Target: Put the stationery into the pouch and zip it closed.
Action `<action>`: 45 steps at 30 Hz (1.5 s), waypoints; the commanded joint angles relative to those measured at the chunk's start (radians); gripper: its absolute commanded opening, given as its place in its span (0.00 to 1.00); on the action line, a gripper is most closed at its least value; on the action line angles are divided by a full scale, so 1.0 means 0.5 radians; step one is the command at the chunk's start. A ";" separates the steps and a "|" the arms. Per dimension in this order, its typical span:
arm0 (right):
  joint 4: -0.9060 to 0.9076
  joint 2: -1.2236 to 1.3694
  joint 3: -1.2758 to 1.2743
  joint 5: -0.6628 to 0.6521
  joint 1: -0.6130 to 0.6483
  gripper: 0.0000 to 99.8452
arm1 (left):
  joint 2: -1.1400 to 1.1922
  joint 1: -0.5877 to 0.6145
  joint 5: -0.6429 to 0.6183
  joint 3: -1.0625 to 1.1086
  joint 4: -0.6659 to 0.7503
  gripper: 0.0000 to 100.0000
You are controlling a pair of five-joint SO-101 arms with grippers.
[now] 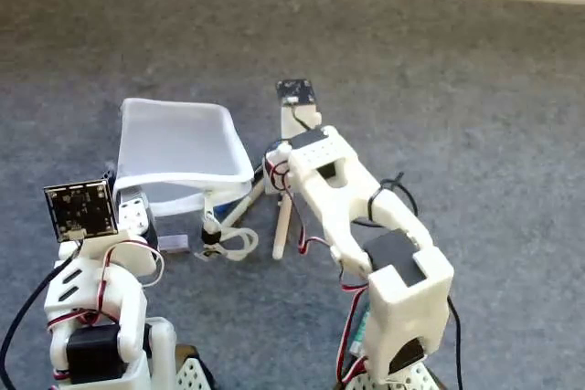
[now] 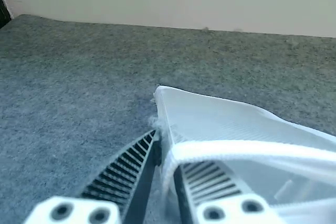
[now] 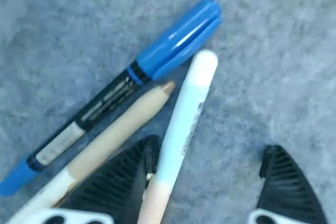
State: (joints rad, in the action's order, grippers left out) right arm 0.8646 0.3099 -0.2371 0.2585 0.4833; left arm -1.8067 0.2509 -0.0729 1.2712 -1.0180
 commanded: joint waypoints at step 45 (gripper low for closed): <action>0.315 -0.821 -0.278 -0.390 -0.259 0.01 | -0.014 0.014 0.006 -0.054 -0.061 0.03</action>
State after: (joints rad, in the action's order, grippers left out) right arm 1.0994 0.0215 -0.3153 0.0990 0.3606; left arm -1.8067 0.2493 -0.0729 1.2712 -1.0533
